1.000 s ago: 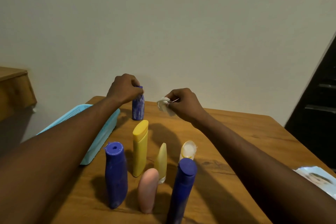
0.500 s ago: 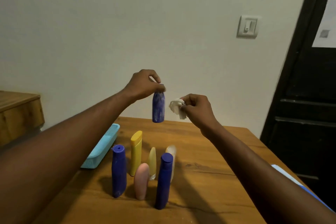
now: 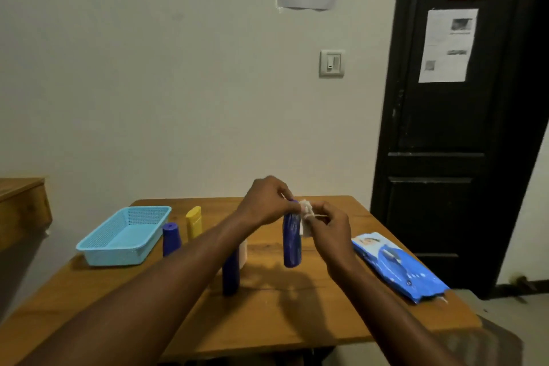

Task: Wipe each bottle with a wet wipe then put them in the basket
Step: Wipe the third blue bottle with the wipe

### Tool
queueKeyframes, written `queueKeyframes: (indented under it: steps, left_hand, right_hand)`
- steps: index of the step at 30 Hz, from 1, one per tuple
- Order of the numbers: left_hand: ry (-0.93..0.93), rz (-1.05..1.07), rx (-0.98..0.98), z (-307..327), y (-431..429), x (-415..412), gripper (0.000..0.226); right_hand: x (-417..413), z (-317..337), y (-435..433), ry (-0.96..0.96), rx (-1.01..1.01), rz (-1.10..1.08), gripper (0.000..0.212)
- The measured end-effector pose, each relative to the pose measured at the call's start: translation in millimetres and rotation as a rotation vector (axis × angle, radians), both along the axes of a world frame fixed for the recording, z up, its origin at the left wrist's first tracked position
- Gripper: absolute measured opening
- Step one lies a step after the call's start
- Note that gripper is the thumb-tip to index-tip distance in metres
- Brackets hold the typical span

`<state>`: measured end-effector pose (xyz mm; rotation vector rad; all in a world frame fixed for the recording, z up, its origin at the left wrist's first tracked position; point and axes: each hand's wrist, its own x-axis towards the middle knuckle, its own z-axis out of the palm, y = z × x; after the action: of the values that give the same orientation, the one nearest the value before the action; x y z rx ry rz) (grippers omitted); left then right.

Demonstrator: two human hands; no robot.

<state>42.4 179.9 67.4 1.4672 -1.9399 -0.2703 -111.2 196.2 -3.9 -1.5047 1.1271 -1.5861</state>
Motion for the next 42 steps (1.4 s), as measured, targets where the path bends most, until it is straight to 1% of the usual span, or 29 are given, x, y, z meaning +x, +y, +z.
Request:
queueKeyframes:
  steps: [4, 7, 9, 11, 13, 15, 17, 20, 21, 24, 26, 28, 30, 33, 36, 38, 42]
  left_hand:
    - [-0.026, 0.043, 0.004, -33, 14, -24, 0.029]
    - [-0.035, 0.059, 0.001, -51, 20, -31, 0.034]
    - [0.006, 0.067, 0.006, -59, 23, -31, 0.038]
    - [0.041, 0.084, 0.008, -63, 25, -31, 0.042]
    - [0.035, 0.081, -0.009, -64, 27, -30, 0.044]
    - [0.039, 0.066, -0.019, -63, 30, -27, 0.041]
    - [0.052, 0.039, -0.006, -63, 33, -23, 0.037]
    - [0.020, 0.028, 0.033, -59, 35, -21, 0.044]
    - [-0.001, 0.028, 0.042, -57, 35, -20, 0.043]
    - [-0.019, 0.010, 0.066, -50, 34, -18, 0.030]
    - [0.028, -0.006, 0.078, -47, 31, -17, 0.023]
    - [0.094, -0.027, 0.077, -48, 28, -17, 0.023]
    - [0.104, -0.037, 0.084, -49, 29, -21, 0.019]
    - [0.116, -0.050, 0.101, -51, 24, -21, 0.010]
    - [0.162, -0.071, 0.129, -52, 21, -17, 0.014]
    - [0.162, -0.090, 0.127, -52, 22, -17, 0.016]
    - [0.054, -0.055, 0.106, -50, 25, -20, 0.020]
  right_hand:
    - [-4, -36, 18, -0.006, 0.086, -0.030, 0.018]
    - [-4, -54, 28, -0.008, 0.120, -0.057, 0.028]
    - [-1, -63, 33, 0.000, 0.113, -0.053, 0.031]
    - [4, -70, 39, -0.019, 0.128, -0.037, 0.041]
    - [8, -73, 44, -0.012, 0.119, -0.029, 0.049]
    - [11, -73, 48, 0.025, 0.091, -0.027, 0.048]
    - [12, -73, 51, 0.082, 0.054, -0.031, 0.042]
    - [12, -75, 50, 0.113, 0.024, -0.059, 0.036]
    - [12, -76, 49, 0.110, 0.014, -0.071, 0.035]
    - [13, -78, 46, 0.070, 0.021, -0.094, 0.030]
    - [12, -75, 45, 0.010, 0.032, -0.090, 0.031]
    - [12, -71, 44, -0.026, 0.034, -0.082, 0.031]
    - [14, -64, 46, -0.054, 0.043, -0.064, 0.034]
    - [22, -60, 59, -0.100, 0.110, -0.008, 0.044]
    - [39, -69, 79, 0.028, 0.117, 0.008, 0.058]
    - [50, -74, 84, 0.109, 0.121, 0.025, 0.067]
    - [55, -69, 68, 0.167, 0.135, 0.032, 0.075]
